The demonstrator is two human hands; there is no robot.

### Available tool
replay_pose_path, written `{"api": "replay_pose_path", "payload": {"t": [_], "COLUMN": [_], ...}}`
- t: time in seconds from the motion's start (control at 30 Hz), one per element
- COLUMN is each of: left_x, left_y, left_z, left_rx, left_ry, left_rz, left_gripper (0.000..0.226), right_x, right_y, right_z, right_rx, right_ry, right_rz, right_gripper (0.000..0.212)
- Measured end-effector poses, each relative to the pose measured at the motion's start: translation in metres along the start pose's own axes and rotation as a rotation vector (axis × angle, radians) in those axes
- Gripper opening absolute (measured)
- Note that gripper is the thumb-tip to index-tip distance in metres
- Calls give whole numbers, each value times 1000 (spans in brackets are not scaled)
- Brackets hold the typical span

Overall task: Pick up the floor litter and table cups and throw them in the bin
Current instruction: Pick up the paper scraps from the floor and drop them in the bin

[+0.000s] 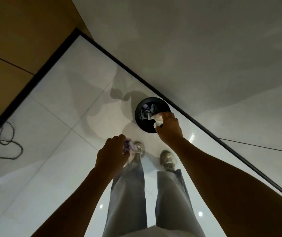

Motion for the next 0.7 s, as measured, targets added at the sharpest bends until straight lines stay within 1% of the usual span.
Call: {"api": "replay_pose_path", "payload": {"t": [0.07, 0.17, 0.33, 0.47, 0.53, 0.6, 0.63, 0.7], "left_x": [-18, -44, -84, -123, -144, -157, -158, -155], "left_y": [-3, -12, -28, -45, -53, -59, -60, -60], "left_z": [-2, -12, -38, -63, -71, -73, -73, -73], "left_rx": [-39, -69, -23, 0, -51, -122, -161, -209], "left_ry": [-12, -45, -87, -135, -105, -23, -8, -48], "left_rz": [35, 79, 112, 133, 180, 246, 261, 257], "left_gripper": [30, 36, 38, 37, 52, 68, 69, 53], "right_x": [-8, -7, 6, 13, 16, 19, 20, 26], "right_y": [-9, -16, -18, -18, -19, -20, -20, -20], "right_z": [-8, -24, -48, -59, -62, -65, -66, -69], "right_rx": [-7, -27, -48, -105, -129, -150, -158, -175], "right_ry": [-56, -80, -142, -207, -225, -242, -250, -276], "right_rz": [25, 10, 35, 20, -2, -25, -35, -44], "right_gripper": [56, 54, 53, 51, 50, 50, 50, 50]}}
Point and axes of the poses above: each hand's wrist, its own x-axis away from the middle knuckle, its own y-axis out of the back of the hand, z = x × y, the point moved 1 cm from there along -x, towards the middle knuckle, and after that the axes turned 12 degrees about x, right-handed, at the moved point
